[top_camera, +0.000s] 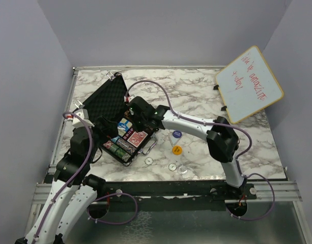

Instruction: Pack up texas hold em set

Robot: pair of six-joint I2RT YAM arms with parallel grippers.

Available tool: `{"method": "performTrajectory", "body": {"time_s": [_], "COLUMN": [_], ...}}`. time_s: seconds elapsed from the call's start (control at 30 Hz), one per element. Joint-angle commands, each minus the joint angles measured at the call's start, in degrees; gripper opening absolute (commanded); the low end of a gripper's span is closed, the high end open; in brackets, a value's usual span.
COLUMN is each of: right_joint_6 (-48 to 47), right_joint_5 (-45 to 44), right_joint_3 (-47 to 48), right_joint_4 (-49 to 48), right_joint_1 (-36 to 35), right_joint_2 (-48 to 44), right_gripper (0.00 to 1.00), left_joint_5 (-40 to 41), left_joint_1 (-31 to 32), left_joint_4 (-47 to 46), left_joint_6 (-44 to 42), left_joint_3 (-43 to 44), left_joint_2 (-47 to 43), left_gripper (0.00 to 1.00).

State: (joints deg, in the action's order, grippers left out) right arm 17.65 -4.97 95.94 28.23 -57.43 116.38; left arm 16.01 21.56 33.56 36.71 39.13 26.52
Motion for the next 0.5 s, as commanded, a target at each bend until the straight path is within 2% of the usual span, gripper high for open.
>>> {"method": "performTrajectory", "body": {"time_s": [0.0,0.2,0.47], "right_joint_6": [-9.67,-12.83,-13.34], "right_joint_5": [1.85,1.67,-0.84], "right_joint_3": [7.41,15.3,17.15], "right_joint_4": [2.93,6.38,6.82], "right_joint_1": [-0.18,0.23,0.32], "right_joint_2": [6.71,12.95,15.48], "right_gripper": [0.19,0.19,0.2], "left_joint_5": [1.66,1.67,1.64], "left_joint_1": [0.06,0.01,0.02], "left_joint_4": [0.63,0.63,0.63], "left_joint_6": [0.72,0.64,0.37], "left_joint_3": [-0.28,-0.2,-0.11], "left_joint_2": [-1.44,-1.43,-1.17], "left_gripper": [0.99,0.99,0.99]}}
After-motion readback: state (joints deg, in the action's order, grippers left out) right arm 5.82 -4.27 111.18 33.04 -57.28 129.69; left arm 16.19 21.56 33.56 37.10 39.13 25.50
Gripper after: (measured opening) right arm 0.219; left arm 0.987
